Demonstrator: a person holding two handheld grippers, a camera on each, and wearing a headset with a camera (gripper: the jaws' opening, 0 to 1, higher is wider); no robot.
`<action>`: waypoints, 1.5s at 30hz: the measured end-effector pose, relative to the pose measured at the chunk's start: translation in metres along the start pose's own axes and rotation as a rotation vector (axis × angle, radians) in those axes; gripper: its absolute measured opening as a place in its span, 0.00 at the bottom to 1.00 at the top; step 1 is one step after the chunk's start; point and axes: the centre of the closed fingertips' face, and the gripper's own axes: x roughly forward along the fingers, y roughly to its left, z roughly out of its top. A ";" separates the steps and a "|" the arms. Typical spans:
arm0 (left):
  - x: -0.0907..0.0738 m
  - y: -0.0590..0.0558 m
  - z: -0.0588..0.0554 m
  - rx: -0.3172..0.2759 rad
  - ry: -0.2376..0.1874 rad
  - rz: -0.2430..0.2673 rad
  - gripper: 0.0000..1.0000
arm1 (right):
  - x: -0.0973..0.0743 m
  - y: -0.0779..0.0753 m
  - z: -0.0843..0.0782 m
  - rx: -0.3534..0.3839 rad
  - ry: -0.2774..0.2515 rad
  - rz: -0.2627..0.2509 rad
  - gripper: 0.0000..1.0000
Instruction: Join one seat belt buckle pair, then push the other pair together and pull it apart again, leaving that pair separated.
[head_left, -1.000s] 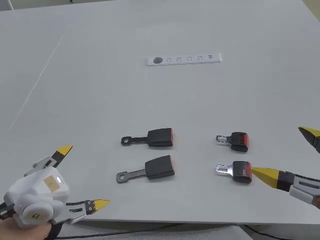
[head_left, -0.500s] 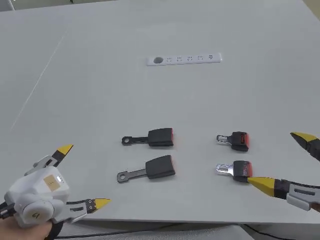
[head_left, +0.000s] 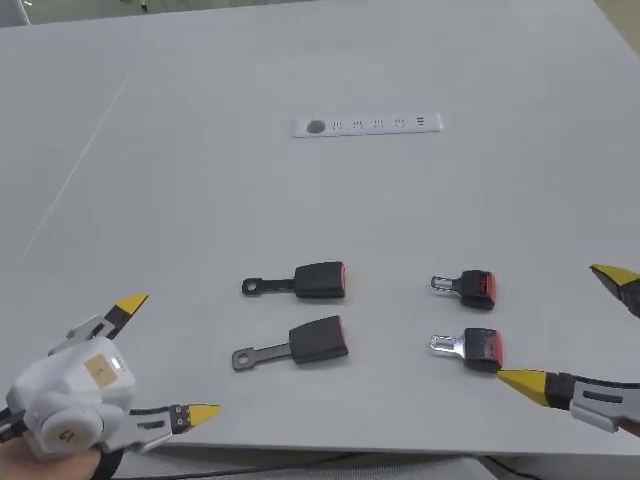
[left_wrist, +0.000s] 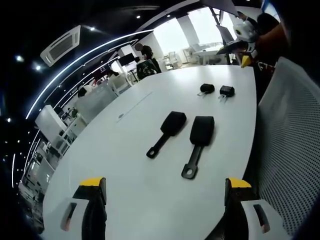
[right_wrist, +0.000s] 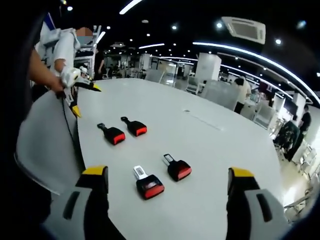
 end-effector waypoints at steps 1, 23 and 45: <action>0.000 0.000 0.000 -0.003 -0.001 0.000 1.00 | 0.000 0.001 -0.002 -0.005 0.014 0.001 1.00; 0.002 -0.008 -0.009 -0.053 0.053 -0.062 1.00 | 0.003 0.019 -0.031 -0.062 0.215 0.066 0.91; 0.033 -0.029 0.011 0.056 0.162 -0.222 0.77 | 0.020 0.030 -0.034 -0.151 0.293 0.191 0.66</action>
